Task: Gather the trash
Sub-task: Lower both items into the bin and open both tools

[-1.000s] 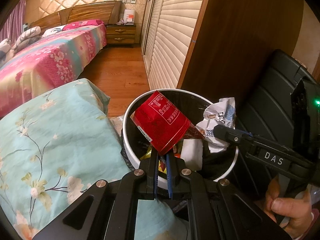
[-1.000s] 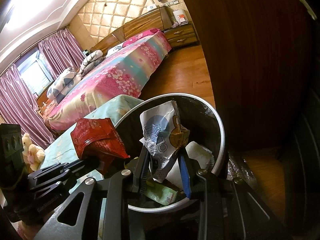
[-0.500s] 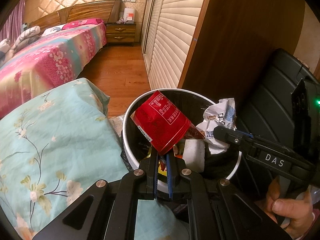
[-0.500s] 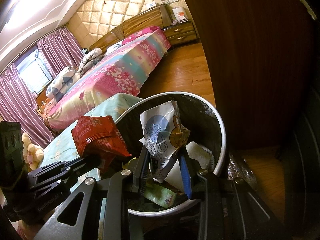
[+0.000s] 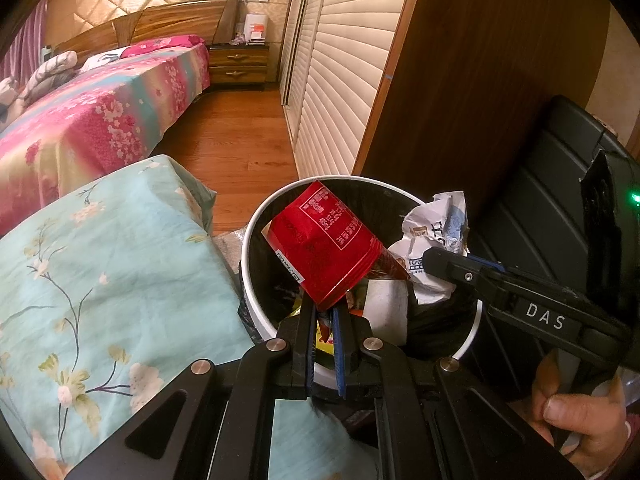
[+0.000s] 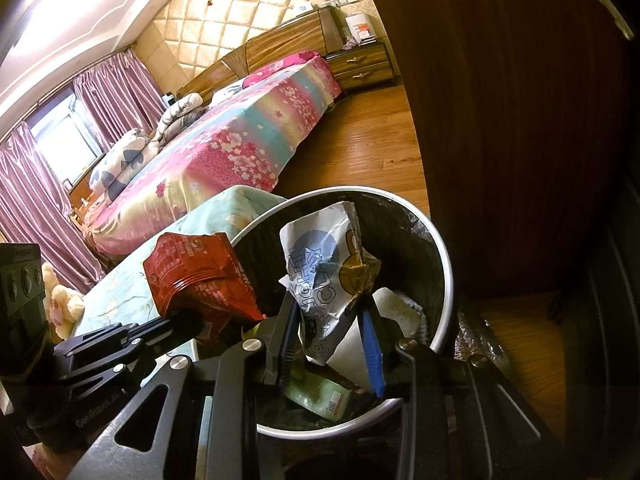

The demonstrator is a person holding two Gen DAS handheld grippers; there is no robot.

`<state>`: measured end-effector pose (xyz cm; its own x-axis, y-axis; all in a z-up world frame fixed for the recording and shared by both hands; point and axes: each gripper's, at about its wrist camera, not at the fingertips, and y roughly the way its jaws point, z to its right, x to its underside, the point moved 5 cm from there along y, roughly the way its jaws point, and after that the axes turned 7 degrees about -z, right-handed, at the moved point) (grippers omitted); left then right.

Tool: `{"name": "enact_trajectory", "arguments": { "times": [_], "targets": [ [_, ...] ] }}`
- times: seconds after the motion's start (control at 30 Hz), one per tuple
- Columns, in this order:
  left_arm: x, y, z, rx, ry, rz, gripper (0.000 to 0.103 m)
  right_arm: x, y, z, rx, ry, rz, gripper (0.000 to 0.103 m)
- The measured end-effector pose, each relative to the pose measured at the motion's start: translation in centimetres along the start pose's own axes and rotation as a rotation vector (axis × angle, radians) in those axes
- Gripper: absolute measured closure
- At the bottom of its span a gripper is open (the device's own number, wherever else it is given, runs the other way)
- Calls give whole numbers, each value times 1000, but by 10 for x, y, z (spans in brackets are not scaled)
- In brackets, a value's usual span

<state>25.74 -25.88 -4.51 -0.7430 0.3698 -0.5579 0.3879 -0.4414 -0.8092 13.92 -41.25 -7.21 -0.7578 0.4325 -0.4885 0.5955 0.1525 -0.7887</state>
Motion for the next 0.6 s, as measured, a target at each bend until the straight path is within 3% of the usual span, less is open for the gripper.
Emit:
{"name": "enact_trajectory", "arguments": {
  "times": [0.2,0.3,0.43,0.6],
  "targets": [
    [-1,1,1,-2,5,-11,97,-1,3,1,0,4,-6,71],
    [-1,0,1,2,6,-19,91,-2,4,5,-6,20,-8,69],
    [0,-5,1,-4,3,-5,73,-2,4,10,-26,51,-12,55],
    [9,-16,-4,-5,-13,12,69,1,0,10,-30,60,-4,49]
  ]
}}
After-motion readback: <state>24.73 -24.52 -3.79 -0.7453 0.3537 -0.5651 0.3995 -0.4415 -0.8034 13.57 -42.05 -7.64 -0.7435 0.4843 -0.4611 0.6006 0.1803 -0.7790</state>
